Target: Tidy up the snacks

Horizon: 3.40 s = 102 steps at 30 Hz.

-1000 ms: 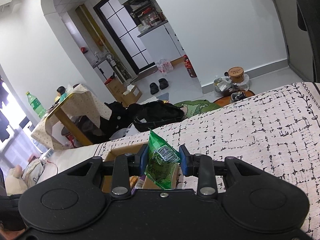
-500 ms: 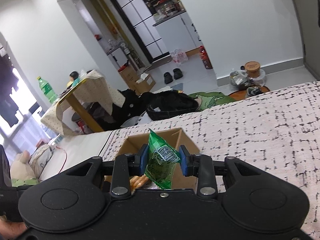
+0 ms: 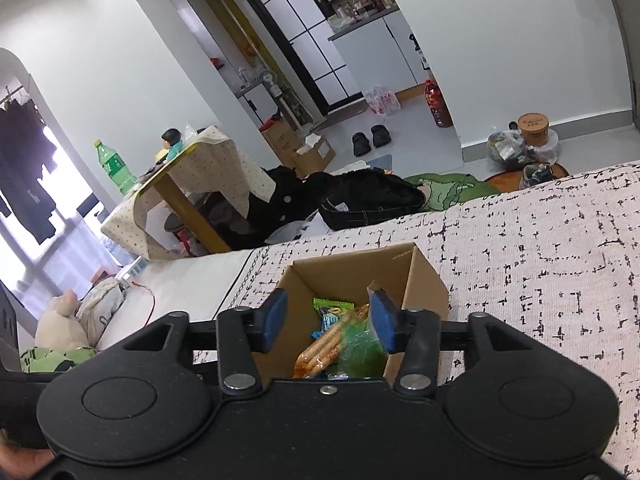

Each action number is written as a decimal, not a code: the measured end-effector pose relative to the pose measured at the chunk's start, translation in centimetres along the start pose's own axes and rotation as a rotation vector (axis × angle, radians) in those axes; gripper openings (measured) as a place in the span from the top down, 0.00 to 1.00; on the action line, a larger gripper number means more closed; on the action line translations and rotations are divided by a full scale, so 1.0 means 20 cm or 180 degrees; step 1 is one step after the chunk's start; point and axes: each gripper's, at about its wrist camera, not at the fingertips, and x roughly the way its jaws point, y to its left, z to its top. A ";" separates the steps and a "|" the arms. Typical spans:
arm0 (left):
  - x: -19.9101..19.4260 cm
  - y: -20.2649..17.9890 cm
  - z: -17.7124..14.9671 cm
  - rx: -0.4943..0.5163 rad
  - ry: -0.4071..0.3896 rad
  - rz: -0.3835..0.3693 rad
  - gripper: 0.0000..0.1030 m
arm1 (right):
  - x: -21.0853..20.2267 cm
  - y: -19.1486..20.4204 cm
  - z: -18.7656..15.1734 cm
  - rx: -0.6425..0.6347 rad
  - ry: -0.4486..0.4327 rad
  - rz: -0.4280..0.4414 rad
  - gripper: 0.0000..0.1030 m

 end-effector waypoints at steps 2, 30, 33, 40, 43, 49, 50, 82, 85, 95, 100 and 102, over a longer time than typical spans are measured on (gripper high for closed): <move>-0.01 0.00 0.00 0.0030 -0.0004 0.0021 0.47 | -0.03 0.00 0.01 0.0002 -0.0018 -0.0038 0.49; -0.37 -0.08 -0.10 0.0263 -0.0138 -0.0146 0.13 | -0.61 0.02 0.02 -0.0271 -0.0267 -0.0436 0.04; -0.42 -0.09 -0.12 0.0300 -0.0176 -0.0173 0.08 | -0.67 0.01 0.00 -0.0276 -0.0303 -0.0480 0.00; -0.52 -0.10 -0.16 0.0391 -0.0254 -0.0256 0.00 | -0.81 0.02 -0.03 -0.0302 -0.0348 -0.0600 0.00; -0.55 -0.10 -0.18 0.0424 -0.0268 -0.0279 0.00 | -0.85 0.03 -0.05 -0.0301 -0.0343 -0.0639 0.00; -0.62 -0.08 -0.21 0.0443 -0.0278 -0.0365 0.00 | -0.94 0.04 -0.11 -0.0299 -0.0310 -0.0671 0.00; -0.63 -0.08 -0.22 0.0445 -0.0275 -0.0375 0.00 | -0.96 0.05 -0.12 -0.0303 -0.0304 -0.0688 0.00; -0.94 -0.06 -0.35 0.0902 -0.0330 -0.0773 0.00 | -1.21 0.22 -0.26 -0.0437 -0.0300 -0.0756 0.00; -0.94 -0.03 -0.35 0.0851 -0.0317 -0.0766 0.00 | -1.21 0.24 -0.26 -0.0481 -0.0269 -0.0760 0.00; -0.95 -0.04 -0.39 0.0938 -0.0270 -0.0808 0.00 | -1.19 0.25 -0.29 -0.0540 -0.0167 -0.0785 0.00; -0.96 -0.05 -0.38 0.0947 -0.0274 -0.0800 0.00 | -1.19 0.25 -0.29 -0.0529 -0.0156 -0.0785 0.00; -0.96 -0.05 -0.38 0.0953 -0.0274 -0.0801 0.00 | -1.19 0.25 -0.29 -0.0529 -0.0155 -0.0787 0.00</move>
